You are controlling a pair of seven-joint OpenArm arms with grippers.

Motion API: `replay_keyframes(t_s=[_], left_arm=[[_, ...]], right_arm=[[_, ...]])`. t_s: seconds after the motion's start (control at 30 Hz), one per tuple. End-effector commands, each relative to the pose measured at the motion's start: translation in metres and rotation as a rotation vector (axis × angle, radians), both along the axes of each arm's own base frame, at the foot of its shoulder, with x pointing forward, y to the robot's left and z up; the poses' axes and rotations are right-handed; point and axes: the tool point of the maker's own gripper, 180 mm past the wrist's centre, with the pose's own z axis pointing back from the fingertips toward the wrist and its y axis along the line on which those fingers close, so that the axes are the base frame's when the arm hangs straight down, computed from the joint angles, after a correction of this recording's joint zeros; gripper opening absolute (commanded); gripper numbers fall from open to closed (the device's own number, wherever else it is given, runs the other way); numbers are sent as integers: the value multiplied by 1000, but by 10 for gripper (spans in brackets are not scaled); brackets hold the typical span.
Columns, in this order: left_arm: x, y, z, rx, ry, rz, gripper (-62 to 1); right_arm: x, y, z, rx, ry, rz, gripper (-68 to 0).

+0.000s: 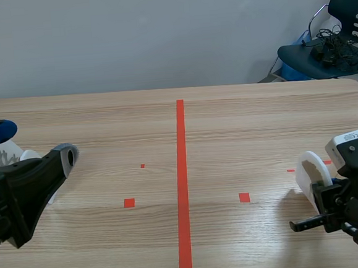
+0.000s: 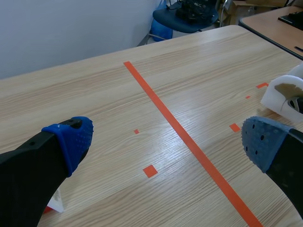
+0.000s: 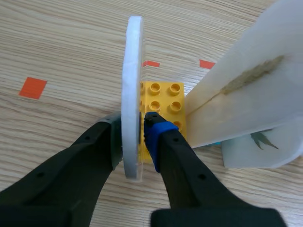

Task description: Do the leaf sorting experiment

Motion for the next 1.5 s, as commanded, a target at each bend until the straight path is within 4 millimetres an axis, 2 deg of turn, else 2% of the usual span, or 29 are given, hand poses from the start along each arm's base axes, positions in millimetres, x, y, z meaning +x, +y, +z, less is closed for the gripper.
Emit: replay_keyframes(t_s=[0.0,0.13,0.2,0.3,0.5,0.6,0.7,0.83,1.07,1.47], left_arm=[[1,-1,5,-21,-17,6,14],[1,-1,5,-21,-17,6,14],[1,-1,5,-21,-17,6,14],[1,-1,5,-21,-17,6,14],[2,-1,5,-21,-17,6,14],[1,-1,5,-21,-17,6,14],[1,-1,5,-20,-16,5,14],[1,-1,5,-20,-16,6,14],[1,-1,4,-18,-13,5,14],[-3,-7,-6,0,27,-18,14]], right_arm=[[6,-1,13,-10,-41,7,-499],[7,-1,15,-10,-46,9,-380],[11,2,24,-7,-69,19,-319],[20,9,49,13,-138,30,-252],[32,31,112,81,-229,59,-248],[27,49,138,124,-257,116,-235],[16,63,155,161,-282,165,-147],[-1,72,163,162,-277,215,1],[-25,81,162,155,-257,290,4],[-24,83,165,132,-265,329,4]])
